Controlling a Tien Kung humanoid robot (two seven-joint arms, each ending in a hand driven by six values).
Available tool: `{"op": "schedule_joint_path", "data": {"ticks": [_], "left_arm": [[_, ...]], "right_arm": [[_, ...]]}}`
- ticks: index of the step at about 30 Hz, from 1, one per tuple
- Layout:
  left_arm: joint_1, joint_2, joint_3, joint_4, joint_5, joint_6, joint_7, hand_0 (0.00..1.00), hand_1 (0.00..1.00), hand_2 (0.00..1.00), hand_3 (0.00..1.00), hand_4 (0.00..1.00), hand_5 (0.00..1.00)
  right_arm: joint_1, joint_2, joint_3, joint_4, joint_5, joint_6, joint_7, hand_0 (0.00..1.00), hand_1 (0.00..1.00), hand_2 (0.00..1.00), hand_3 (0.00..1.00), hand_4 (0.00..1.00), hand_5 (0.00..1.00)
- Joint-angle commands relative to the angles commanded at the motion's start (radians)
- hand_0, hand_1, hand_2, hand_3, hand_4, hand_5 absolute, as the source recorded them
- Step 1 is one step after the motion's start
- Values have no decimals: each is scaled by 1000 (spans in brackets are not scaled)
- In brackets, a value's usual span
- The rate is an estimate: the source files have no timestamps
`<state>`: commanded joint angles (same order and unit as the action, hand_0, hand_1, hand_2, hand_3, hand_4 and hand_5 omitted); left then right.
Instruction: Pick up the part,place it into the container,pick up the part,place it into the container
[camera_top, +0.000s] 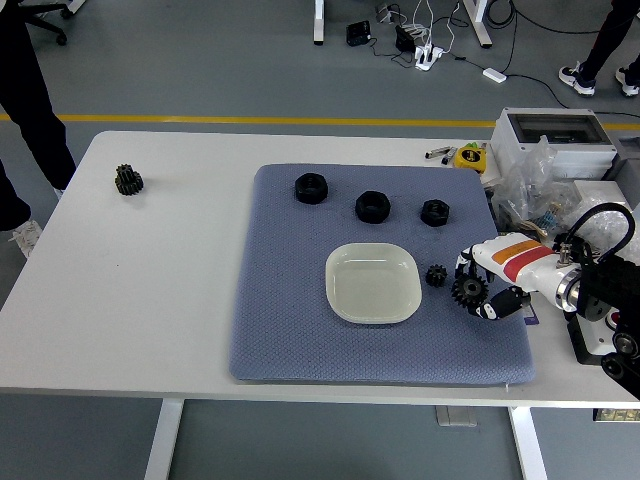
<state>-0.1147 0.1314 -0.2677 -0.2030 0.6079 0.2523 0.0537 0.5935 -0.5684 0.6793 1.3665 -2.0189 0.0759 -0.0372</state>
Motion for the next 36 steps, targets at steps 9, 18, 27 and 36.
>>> {"op": "schedule_joint_path", "data": {"ticks": [9, 18, 27, 36], "left_arm": [[6, 0, -8, -1, 17, -3, 5, 648, 651, 613, 552, 589, 477], [10, 1, -3, -1, 2, 0, 3, 648, 652, 613, 552, 589, 477], [10, 0, -31, -2, 43, -4, 16, 649, 658, 613, 552, 589, 476], [8, 2, -37, -5, 57, -6, 20, 649, 658, 612, 552, 590, 478]], "right_arm": [[100, 48, -75, 32, -3, 3, -28, 281, 406, 446, 468, 667, 61], [225, 133, -179, -7, 30, 23, -34, 289, 407, 447, 471, 671, 66], [298, 265, -286, -161, 47, -1, -12, 351, 419, 481, 484, 660, 81], [318, 297, -302, -213, -19, 34, 1, 330, 457, 599, 637, 865, 132]]}}
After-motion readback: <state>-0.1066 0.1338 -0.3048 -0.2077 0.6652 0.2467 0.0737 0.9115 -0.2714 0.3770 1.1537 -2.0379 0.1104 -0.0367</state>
